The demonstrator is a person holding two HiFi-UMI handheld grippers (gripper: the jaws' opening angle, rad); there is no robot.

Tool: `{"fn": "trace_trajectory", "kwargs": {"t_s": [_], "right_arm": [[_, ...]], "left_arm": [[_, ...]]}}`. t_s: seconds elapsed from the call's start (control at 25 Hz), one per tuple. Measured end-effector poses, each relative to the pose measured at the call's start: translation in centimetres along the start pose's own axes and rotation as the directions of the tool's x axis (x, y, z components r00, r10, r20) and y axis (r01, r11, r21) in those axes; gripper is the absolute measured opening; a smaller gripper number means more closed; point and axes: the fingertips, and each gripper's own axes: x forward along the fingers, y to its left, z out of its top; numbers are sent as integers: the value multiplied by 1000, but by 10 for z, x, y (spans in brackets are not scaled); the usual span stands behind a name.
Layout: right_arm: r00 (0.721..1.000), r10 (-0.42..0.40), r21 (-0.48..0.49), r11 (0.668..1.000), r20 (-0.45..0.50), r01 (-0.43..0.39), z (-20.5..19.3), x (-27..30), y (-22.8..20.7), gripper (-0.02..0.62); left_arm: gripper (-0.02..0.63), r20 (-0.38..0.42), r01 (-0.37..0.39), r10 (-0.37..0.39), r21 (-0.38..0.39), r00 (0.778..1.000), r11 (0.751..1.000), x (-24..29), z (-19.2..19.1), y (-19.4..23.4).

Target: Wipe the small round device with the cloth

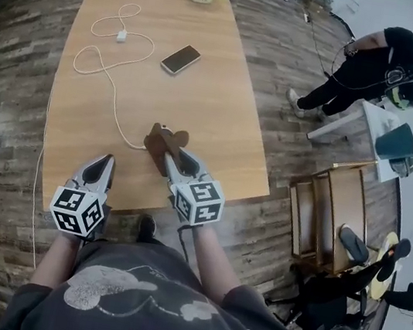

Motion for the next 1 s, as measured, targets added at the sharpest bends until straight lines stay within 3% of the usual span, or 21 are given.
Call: {"fn": "trace_trajectory", "kwargs": {"t_s": [0.28,0.64,0.8,1.0], "right_arm": [[999,-18,24,1000,-29,19,-7,2,-38,77],[992,-122,62,990,-29,123,-8,-13,-85,77],[993,-119,88,989,5,118,2,-18,-72,77],[1000,4,51,999,27,-5,17,-11,-5,77]], "left_arm": [[18,4,-38,38,-18,999,999,19,2,-4],[18,12,-49,49,-23,999,999,25,5,-9],[18,12,-50,50,-25,999,998,19,4,-1],[18,12,-34,35,-28,999,999,13,8,8]]}}
